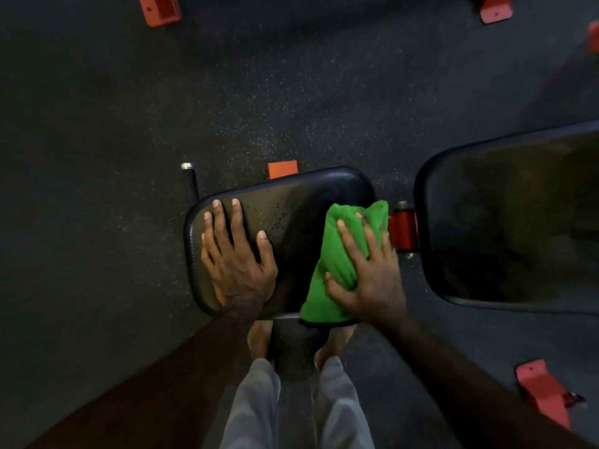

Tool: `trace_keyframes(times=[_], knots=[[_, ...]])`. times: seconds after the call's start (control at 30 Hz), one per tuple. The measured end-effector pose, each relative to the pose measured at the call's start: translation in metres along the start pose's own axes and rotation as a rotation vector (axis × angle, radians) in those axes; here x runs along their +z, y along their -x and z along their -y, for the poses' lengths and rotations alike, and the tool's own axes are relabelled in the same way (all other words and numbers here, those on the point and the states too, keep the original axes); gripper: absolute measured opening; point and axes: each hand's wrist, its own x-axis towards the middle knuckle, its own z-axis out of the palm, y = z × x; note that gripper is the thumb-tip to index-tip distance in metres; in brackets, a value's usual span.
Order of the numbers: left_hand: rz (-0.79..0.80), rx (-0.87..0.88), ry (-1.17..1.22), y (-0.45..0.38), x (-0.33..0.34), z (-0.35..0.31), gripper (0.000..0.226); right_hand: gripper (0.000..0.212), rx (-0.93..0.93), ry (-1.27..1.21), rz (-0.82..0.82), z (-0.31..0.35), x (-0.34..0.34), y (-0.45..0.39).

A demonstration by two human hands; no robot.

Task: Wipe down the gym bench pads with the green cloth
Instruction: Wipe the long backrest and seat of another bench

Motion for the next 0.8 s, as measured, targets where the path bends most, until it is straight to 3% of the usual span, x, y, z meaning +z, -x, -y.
trace_keyframes(times=[0.07,0.13,0.2,0.27,0.37,0.43,0.53,0.6,0.73,0.8], knots=[[-0.004,0.006,-0.004,0.000,-0.001,0.001,0.068,0.097,0.101,-0.120,-0.083,-0.010,-0.008,-0.026],[-0.002,0.014,-0.009,0.001,0.000,0.002,0.067,0.095,0.349,-0.245,-0.194,0.016,-0.004,-0.045],[-0.003,0.014,-0.014,0.000,0.000,0.002,0.067,0.094,0.454,-0.182,-0.218,0.051,0.003,-0.050],[-0.004,0.016,-0.013,0.000,0.000,0.002,0.067,0.096,0.260,-0.048,-0.111,0.065,0.008,-0.040],[-0.009,0.016,-0.012,0.000,0.000,0.002,0.067,0.095,-0.152,0.123,-0.022,0.027,-0.003,-0.044],[-0.006,0.012,-0.018,0.001,-0.001,0.003,0.067,0.095,-0.158,0.109,-0.050,0.010,-0.012,-0.065],[0.001,0.015,-0.016,0.000,0.000,0.004,0.066,0.095,0.120,-0.049,-0.169,0.041,-0.006,-0.080],[0.014,0.019,-0.002,0.000,0.000,0.004,0.066,0.095,0.205,-0.076,-0.204,0.066,0.003,-0.076],[0.040,0.025,0.027,0.000,-0.005,0.002,0.065,0.090,-0.102,0.104,-0.074,0.036,-0.009,-0.078],[0.021,0.016,0.171,-0.002,-0.011,0.004,0.064,0.088,-0.198,0.154,-0.064,0.015,-0.020,-0.090]])
